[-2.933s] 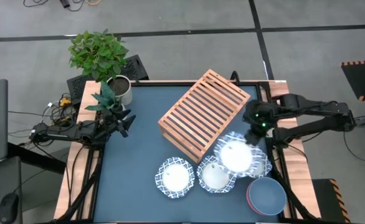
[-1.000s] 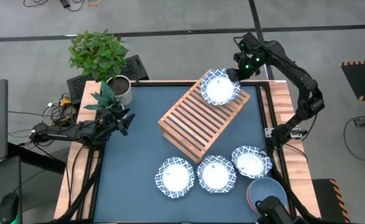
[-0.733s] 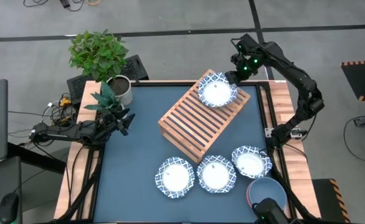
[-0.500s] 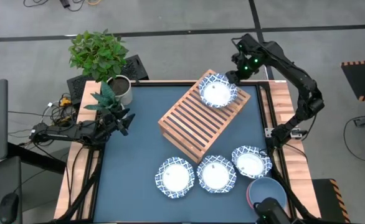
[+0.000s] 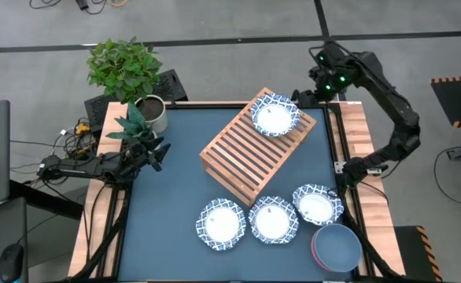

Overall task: Place and stack bowls onto a shelf
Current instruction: Stack the right white and blue patterned bowl on top of the other white and blue patterned bowl on the shelf

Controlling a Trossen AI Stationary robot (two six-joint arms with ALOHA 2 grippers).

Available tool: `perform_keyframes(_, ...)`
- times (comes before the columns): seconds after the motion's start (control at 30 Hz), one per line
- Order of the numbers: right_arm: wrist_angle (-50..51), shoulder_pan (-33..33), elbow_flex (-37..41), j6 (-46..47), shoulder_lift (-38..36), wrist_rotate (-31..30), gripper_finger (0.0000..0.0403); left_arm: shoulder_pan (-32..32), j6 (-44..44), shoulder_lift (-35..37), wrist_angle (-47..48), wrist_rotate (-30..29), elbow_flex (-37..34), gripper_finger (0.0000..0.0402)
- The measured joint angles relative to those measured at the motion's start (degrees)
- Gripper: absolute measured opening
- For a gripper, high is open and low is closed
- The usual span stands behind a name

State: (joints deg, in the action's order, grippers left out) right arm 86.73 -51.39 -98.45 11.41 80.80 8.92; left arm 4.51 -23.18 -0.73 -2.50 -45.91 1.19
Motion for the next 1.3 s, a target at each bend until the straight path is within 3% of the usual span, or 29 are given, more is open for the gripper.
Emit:
perform_keyframes(0.27, 2.8, 11.6, 0.0, 9.5, -7.1, -5.6, 0.0225, 0.0, 0.0, 0.0, 0.0, 0.0, 0.0, 0.0253)
perform_keyframes(0.73, 3.2, 43.8, 7.4, 30.8, -10.1, -16.3, 0.0225, 0.0, 0.0, 0.0, 0.0, 0.0, 0.0, 0.0253)
perform_keyframes(1.1, -1.2, 65.7, 19.3, 53.3, -8.3, -16.7, 0.0225, 0.0, 0.0, 0.0, 0.0, 0.0, 0.0, 0.0253)
perform_keyframes(1.3, -5.3, 73.3, 21.6, 57.6, -5.2, -16.6, 0.0225, 0.0, 0.0, 0.0, 0.0, 0.0, 0.0, 0.0253)
